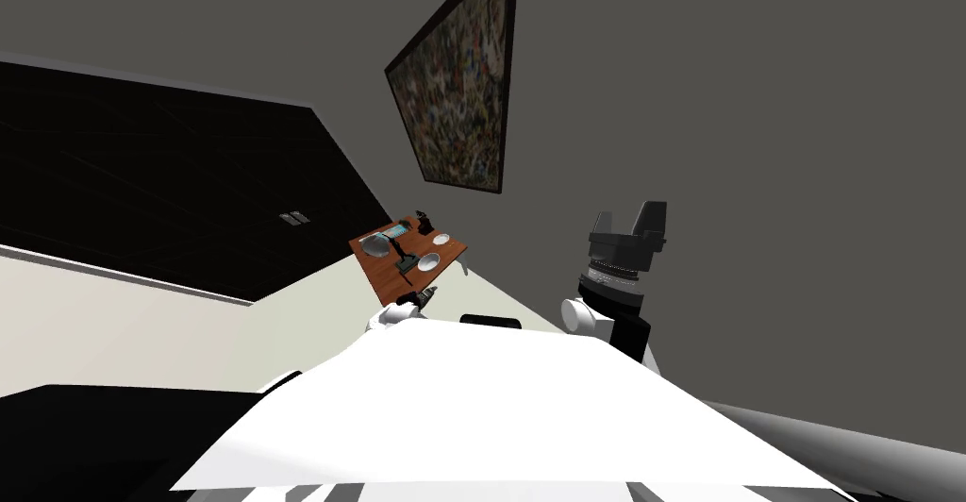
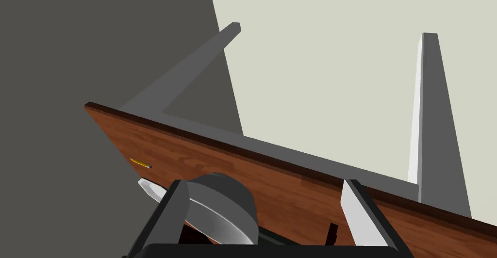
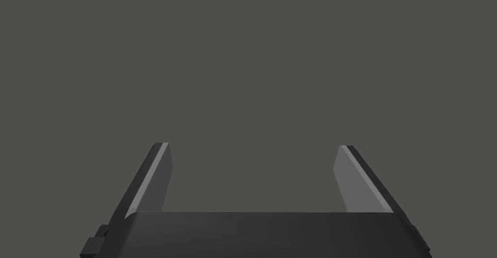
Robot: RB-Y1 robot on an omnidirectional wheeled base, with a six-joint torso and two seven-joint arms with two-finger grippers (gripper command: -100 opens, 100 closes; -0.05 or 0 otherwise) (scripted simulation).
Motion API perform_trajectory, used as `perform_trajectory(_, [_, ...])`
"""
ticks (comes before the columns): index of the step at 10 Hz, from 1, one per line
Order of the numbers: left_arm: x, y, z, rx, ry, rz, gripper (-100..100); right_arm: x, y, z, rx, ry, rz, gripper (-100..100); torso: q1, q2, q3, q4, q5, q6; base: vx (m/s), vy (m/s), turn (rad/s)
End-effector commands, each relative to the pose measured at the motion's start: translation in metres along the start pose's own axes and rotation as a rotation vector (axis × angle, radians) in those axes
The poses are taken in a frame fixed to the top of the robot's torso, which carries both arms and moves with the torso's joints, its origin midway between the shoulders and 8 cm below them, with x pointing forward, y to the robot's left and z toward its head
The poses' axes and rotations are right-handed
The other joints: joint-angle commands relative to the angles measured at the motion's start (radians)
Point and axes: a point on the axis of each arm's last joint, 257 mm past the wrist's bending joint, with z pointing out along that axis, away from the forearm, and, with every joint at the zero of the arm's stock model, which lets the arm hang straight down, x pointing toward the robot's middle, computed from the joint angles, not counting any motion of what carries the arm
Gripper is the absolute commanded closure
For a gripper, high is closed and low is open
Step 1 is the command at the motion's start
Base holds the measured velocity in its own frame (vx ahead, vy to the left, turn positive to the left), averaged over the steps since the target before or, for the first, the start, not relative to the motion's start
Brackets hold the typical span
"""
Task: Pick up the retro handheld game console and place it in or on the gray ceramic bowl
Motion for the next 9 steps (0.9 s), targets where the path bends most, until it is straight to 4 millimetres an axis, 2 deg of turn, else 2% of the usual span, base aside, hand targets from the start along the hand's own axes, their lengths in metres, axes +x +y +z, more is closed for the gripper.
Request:
perform_trajectory(1, [-0.008,0.022,0.002,-0.053,0.000,-0.002,-100,0.000,0.000,0.000,0.000,0.000,0.000,0,0.000,0.000,0.000,0.000,0.000,0.000,0.033,0.051,-0.148])
perform_trajectory(2, [-0.015,0.033,0.003,-0.089,0.001,-0.005,-100,0.000,0.000,0.000,0.000,0.000,0.000,0,0.000,0.000,0.000,0.000,0.000,0.001,0.053,0.097,-0.230])
perform_trajectory(3, [-0.021,0.055,0.003,-0.145,0.002,-0.015,-100,0.000,0.000,0.000,0.000,0.000,0.000,0,0.003,-0.001,-0.001,0.000,0.000,0.001,0.068,0.138,-0.236])
perform_trajectory(5, [-0.021,0.057,0.003,-0.149,0.002,-0.016,-100,0.000,0.000,0.000,0.000,0.000,0.000,0,0.004,-0.002,-0.001,0.000,0.001,0.000,0.040,0.073,-0.016])
perform_trajectory(7, [-0.030,0.084,0.001,-0.232,0.009,-0.037,-100,0.000,0.000,0.000,0.000,0.000,0.000,0,0.000,-0.001,0.000,0.000,0.000,0.000,0.042,0.080,-0.178])
perform_trajectory(9, [-0.033,0.094,0.000,-0.264,0.013,-0.048,-100,0.000,0.000,0.000,0.000,0.000,0.000,0,0.004,-0.002,-0.001,0.000,0.001,0.000,0.048,0.112,-0.099])
